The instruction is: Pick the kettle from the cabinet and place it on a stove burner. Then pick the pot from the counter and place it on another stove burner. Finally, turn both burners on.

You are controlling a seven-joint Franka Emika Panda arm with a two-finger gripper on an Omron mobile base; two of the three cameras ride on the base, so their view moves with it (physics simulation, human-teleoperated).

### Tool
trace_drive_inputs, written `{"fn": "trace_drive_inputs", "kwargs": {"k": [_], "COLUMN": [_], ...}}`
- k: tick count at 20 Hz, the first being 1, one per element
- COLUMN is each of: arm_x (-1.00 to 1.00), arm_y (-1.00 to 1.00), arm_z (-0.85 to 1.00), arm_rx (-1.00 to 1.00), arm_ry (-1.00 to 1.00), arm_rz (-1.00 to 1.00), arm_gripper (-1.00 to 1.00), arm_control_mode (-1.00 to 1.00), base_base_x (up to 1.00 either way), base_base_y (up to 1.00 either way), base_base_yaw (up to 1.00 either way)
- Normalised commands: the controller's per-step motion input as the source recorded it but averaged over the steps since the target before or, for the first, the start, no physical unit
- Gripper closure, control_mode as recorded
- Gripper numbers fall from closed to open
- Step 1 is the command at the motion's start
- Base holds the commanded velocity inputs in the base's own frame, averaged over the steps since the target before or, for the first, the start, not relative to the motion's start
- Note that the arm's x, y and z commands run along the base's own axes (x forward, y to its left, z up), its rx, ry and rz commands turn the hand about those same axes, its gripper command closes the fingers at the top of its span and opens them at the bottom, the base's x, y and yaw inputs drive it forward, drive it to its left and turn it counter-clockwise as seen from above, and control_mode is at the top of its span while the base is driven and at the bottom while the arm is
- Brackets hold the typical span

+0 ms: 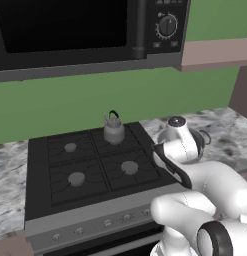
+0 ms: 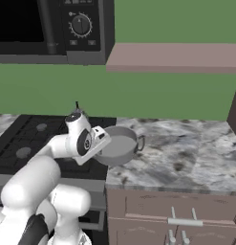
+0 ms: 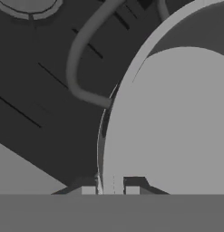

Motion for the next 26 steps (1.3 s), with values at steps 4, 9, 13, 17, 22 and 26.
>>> {"fn": "trace_drive_inputs", "kwargs": {"k": [4, 9, 13, 17, 22, 26], "arm_x": [0.0, 0.0, 0.0, 0.0, 0.0, 0.0], "arm_y": [0.52, 0.54, 0.54, 0.52, 0.49, 0.36], "arm_z": [0.0, 0.0, 0.0, 0.0, 0.0, 0.0], "arm_rx": [0.0, 0.0, 0.0, 0.0, 0.0, 0.0], "arm_ry": [0.01, 0.01, 0.0, 0.0, 0.01, 0.0], "arm_rz": [0.09, 0.1, 0.11, 0.11, 0.11, 0.1], "arm_gripper": [1.0, 1.0, 1.0, 1.0, 1.0, 1.0], "arm_control_mode": [-1.0, -1.0, -1.0, -1.0, -1.0, -1.0], "base_base_x": [0.0, 0.0, 0.0, 0.0, 0.0, 0.0], "base_base_y": [0.0, 0.0, 0.0, 0.0, 0.0, 0.0], "base_base_yaw": [0.0, 0.0, 0.0, 0.0, 0.0, 0.0]}}
